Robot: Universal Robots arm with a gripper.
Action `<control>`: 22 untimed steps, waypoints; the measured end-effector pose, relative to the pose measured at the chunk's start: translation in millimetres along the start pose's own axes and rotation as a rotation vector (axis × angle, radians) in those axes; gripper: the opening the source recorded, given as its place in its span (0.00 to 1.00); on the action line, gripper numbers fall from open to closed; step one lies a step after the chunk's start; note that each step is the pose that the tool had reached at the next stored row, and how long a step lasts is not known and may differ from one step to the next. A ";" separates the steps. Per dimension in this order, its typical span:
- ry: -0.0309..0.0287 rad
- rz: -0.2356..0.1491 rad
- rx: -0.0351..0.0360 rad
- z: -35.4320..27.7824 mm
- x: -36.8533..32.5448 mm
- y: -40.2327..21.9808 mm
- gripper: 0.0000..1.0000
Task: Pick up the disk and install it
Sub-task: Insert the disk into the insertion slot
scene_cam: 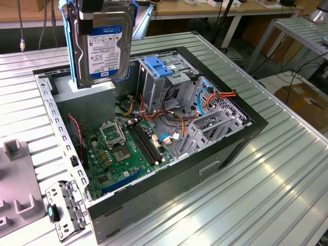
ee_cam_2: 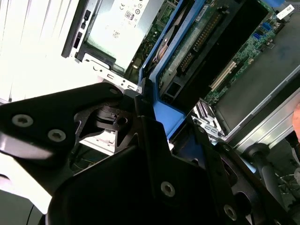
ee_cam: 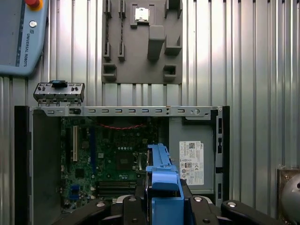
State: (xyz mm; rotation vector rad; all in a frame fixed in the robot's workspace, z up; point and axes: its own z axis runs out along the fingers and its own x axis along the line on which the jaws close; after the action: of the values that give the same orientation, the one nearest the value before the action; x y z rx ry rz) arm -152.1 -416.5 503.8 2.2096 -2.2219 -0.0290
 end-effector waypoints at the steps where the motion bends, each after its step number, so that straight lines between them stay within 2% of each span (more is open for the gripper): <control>1: 0.0000 0.000 0.0000 0.0 0.0 0.0 0.37; 8: 0.0001 0.000 0.0000 0.0 1.8 0.0 0.37; 22: 0.0000 0.000 0.0000 -0.1 13.8 -0.1 0.37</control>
State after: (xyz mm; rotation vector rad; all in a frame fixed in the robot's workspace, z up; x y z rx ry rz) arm -152.1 -430.4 503.8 2.2096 -2.2219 -0.0290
